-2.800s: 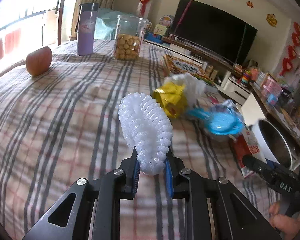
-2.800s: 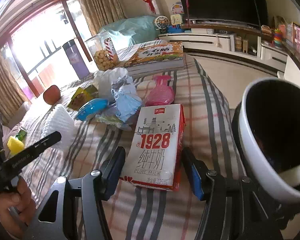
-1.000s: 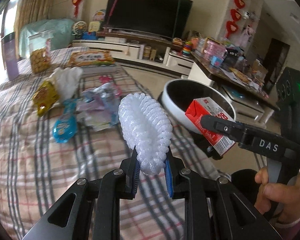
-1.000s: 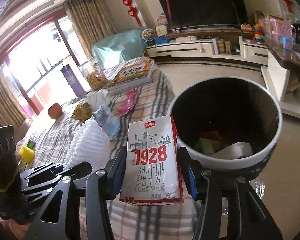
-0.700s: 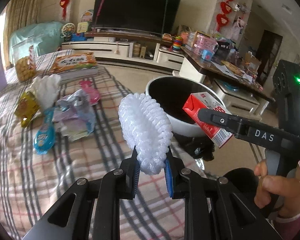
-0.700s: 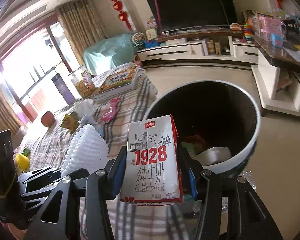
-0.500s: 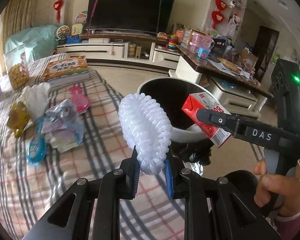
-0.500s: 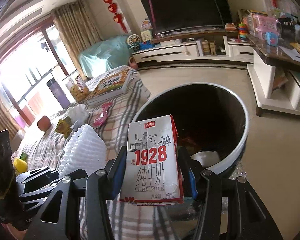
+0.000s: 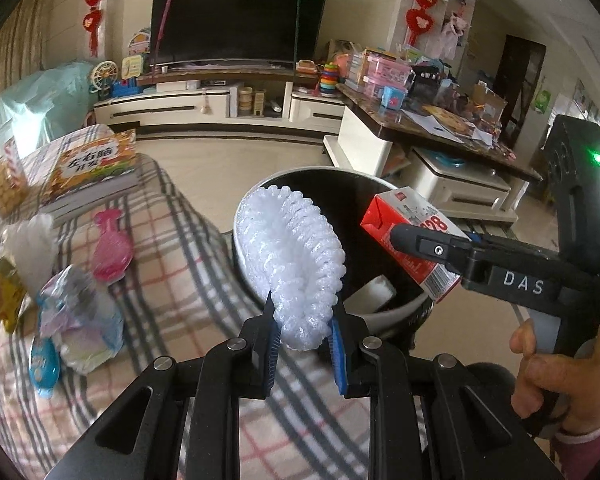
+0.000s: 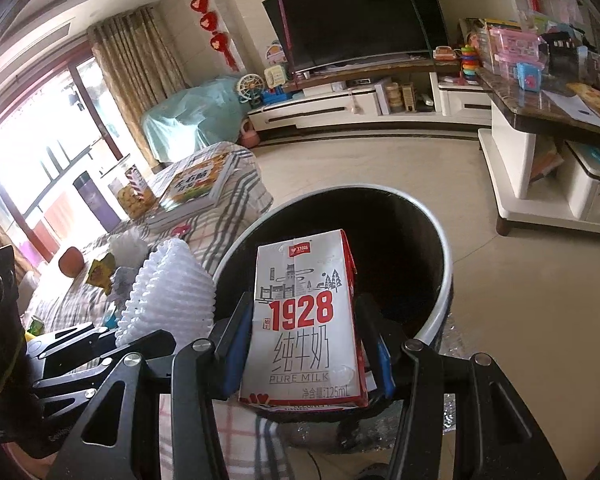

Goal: Collect trash
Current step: 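Carry the net and milk carton over the bin and open both tools, then move both open tools back toward the bed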

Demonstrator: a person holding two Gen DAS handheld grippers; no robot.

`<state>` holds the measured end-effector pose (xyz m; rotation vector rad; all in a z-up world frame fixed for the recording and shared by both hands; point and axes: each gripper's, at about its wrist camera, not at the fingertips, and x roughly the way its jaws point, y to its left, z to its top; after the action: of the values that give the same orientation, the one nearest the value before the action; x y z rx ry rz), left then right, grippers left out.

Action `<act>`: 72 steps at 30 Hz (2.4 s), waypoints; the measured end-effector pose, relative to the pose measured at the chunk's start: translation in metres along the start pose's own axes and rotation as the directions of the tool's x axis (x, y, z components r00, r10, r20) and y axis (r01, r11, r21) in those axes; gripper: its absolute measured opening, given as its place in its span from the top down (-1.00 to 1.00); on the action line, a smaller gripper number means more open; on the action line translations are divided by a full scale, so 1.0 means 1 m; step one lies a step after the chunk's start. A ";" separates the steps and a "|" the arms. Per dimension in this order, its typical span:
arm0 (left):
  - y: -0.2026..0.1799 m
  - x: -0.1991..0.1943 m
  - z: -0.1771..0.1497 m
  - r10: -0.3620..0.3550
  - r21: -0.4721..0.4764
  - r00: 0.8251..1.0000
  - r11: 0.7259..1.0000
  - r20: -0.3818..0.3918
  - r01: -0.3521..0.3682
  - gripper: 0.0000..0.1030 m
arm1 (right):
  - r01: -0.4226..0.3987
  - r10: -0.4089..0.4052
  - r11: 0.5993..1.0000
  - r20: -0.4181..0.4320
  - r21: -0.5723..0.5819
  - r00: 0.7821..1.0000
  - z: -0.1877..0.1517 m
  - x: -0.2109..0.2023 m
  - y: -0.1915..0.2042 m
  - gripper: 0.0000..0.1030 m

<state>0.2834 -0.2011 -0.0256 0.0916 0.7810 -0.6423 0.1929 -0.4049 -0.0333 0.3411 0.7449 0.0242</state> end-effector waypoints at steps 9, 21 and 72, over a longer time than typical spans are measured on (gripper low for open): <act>-0.009 0.024 0.020 0.000 0.034 1.000 0.999 -0.012 0.000 0.60 | 0.013 -0.013 1.000 -0.012 0.012 1.000 0.008 0.008 -0.013 0.00; -0.013 0.045 0.033 0.009 0.046 0.999 0.999 -0.031 -0.007 0.59 | 0.017 -0.016 1.000 -0.028 0.014 0.999 0.017 0.021 -0.017 0.00; 0.115 -0.110 -0.104 0.212 -0.359 0.977 0.914 0.024 -0.189 -0.01 | -0.160 0.158 0.985 -0.030 -0.062 0.987 -0.047 0.013 0.120 -0.75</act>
<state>0.2251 -0.0209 -0.0429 -0.1779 0.8040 -0.2995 0.1833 -0.2763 -0.0364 0.3392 0.7382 0.2027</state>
